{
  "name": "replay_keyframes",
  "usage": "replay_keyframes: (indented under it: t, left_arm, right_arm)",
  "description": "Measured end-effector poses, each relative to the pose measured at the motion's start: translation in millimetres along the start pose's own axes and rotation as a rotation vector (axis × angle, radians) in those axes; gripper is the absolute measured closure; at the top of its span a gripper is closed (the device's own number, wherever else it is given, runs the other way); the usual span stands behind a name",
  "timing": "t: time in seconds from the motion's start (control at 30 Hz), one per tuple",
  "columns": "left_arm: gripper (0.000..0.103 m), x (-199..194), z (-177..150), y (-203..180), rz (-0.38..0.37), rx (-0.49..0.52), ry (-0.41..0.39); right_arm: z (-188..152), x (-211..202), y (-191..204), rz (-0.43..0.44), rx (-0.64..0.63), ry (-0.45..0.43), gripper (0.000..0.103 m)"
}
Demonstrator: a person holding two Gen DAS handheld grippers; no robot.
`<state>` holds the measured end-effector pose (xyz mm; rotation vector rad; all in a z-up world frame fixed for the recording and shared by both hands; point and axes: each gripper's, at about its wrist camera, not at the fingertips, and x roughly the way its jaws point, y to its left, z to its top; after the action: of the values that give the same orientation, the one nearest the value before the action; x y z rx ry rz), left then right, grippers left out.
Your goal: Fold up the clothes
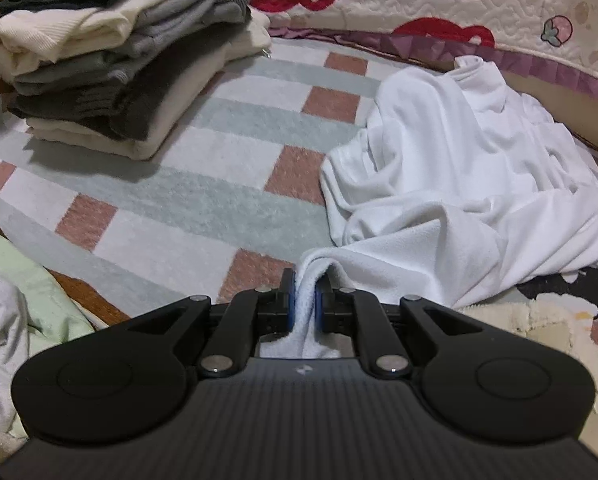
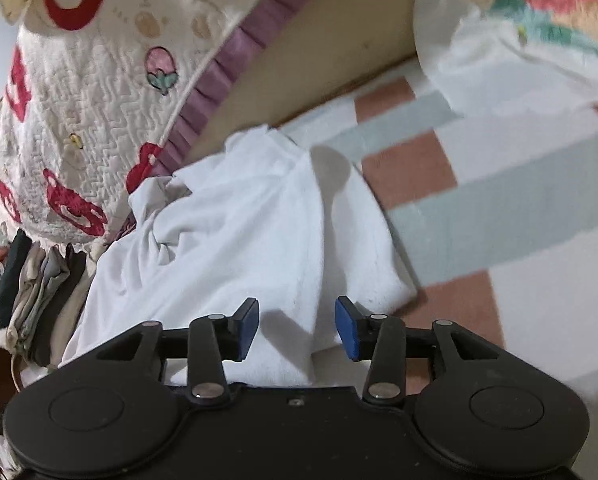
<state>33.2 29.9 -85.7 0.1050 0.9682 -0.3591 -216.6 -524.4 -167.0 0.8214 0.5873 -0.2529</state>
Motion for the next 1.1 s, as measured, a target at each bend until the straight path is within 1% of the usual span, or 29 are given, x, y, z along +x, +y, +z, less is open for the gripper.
replay_keyframes:
  t: [0.03, 0.07, 0.1, 0.13, 0.2, 0.23, 0.27, 0.3, 0.33, 0.37, 0.43, 0.47, 0.5, 0.53, 0.6, 0.67, 0.77, 0.83, 0.87, 0.9, 0.93, 0.97, 1.03, 1.1]
  left_arm:
    - [0.094, -1, 0, 0, 0.000, -0.002, -0.001]
    - [0.094, -1, -1, 0, -0.001, -0.005, -0.003]
    - [0.094, -3, -1, 1, -0.003, -0.009, -0.007]
    - [0.094, -4, -1, 1, -0.006, -0.012, -0.011]
    - [0.094, -6, 0, 2, -0.011, -0.018, -0.018]
    - [0.094, -6, 0, 2, -0.010, -0.017, -0.018]
    - [0.094, -6, 0, 1, -0.010, -0.014, -0.018]
    - [0.094, -6, 0, 0, -0.009, -0.012, -0.017]
    - [0.094, -5, 0, -1, -0.008, -0.009, -0.017]
    - [0.094, -6, -1, -2, -0.007, -0.003, -0.018]
    - [0.094, -7, -1, -4, -0.002, 0.012, -0.021]
    - [0.094, -7, -1, -5, 0.002, 0.020, -0.023]
    - [0.094, -7, -2, -6, 0.004, 0.023, -0.023]
    - [0.094, -7, -2, -6, 0.005, 0.025, -0.022]
    - [0.094, -6, -3, -6, 0.008, 0.028, -0.020]
    - [0.094, -4, -3, -6, 0.010, 0.028, -0.018]
    - [0.094, 0, -4, -6, 0.012, 0.032, -0.016]
    - [0.094, 3, -4, -7, 0.016, 0.037, -0.017]
    - [0.095, 4, -4, -8, 0.024, 0.047, -0.023]
    - [0.095, 5, -2, -10, 0.037, 0.067, -0.039]
    - [0.096, 4, 3, -13, 0.045, 0.098, -0.057]
    - [0.096, 3, 9, -16, 0.053, 0.130, -0.074]
    - [0.096, -8, 41, -13, 0.056, 0.156, -0.136]
    - [0.096, -32, 90, -3, 0.068, 0.147, -0.239]
  right_arm:
    - [-2, 1, 1, 0.015, 0.016, -0.008, 0.054]
    - [-5, -3, 7, 0.072, 0.006, -0.025, 0.059]
    - [-8, -7, 13, 0.129, -0.004, -0.042, 0.086]
    - [-11, -11, 18, 0.185, -0.015, -0.059, 0.097]
    - [-15, -21, 38, 0.254, -0.051, -0.095, 0.097]
    - [-17, -25, 49, 0.287, -0.084, -0.096, 0.097]
    - [-19, -24, 57, 0.285, -0.115, -0.079, 0.097]
    - [-20, -23, 65, 0.281, -0.146, -0.061, 0.097]
    - [-21, -19, 72, 0.256, -0.189, -0.028, 0.097]
    - [-23, -14, 79, 0.212, -0.238, 0.002, 0.094]
    - [-26, -5, 83, 0.154, -0.281, 0.042, 0.091]
    - [-28, -2, 83, 0.129, -0.286, 0.052, 0.089]
    - [-30, 1, 81, 0.115, -0.287, 0.059, 0.084]
    - [-32, 3, 79, 0.101, -0.283, 0.065, 0.072]
    - [-35, 7, 72, 0.077, -0.259, 0.065, 0.055]
    - [-36, 9, 66, 0.060, -0.239, 0.055, 0.055]
    - [-34, 8, 62, 0.056, -0.215, 0.017, 0.055]
    - [-28, 12, 62, 0.067, -0.185, 0.000, 0.053]
    - [-26, 14, 62, 0.073, -0.171, -0.009, 0.054]
    - [-22, 15, 64, 0.086, -0.164, -0.014, 0.088]
    - [-18, 16, 66, 0.099, -0.156, -0.018, 0.099]
    - [-9, 15, 70, 0.113, -0.116, -0.017, 0.099]
    - [23, 3, 85, 0.133, -0.099, -0.061, 0.099]
    - [79, -14, 102, 0.133, -0.095, -0.134, 0.099]
